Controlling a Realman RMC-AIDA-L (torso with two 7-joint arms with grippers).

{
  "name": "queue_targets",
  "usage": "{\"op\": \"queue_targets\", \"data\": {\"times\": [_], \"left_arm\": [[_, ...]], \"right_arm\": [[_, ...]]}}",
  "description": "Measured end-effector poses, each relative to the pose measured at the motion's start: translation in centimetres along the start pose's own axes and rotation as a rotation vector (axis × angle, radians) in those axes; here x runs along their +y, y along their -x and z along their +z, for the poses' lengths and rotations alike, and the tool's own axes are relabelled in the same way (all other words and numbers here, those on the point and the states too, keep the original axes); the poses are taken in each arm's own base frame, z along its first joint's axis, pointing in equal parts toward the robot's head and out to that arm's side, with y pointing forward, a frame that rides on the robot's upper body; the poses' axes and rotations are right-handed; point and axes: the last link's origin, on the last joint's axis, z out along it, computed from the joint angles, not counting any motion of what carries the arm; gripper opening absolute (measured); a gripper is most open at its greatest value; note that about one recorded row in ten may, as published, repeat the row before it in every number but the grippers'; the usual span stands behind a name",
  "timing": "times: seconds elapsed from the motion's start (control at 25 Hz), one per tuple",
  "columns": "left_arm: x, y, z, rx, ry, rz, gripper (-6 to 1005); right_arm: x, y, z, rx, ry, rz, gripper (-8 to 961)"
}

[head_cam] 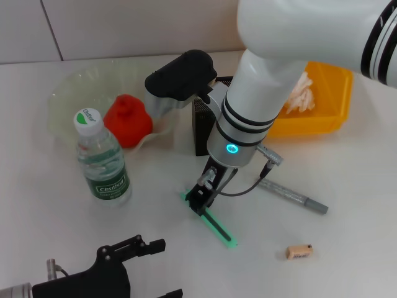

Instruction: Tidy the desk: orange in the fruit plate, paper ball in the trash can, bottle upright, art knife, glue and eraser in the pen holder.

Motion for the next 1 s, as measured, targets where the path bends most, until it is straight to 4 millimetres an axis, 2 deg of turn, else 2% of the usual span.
{"op": "queue_targets", "data": {"times": [0.52,1.0], "left_arm": [[0.1,0.1,0.1,-0.009,0.01,0.002,787],[0.1,0.1,0.1,-0.008,0.011,0.003,786]], "right_arm": [[0.2,-0.1,0.1,0.002,-0.005,-0.021,134],[0.4,-1.0,0.1,-0.02,0.03,-0.014,127]]}}
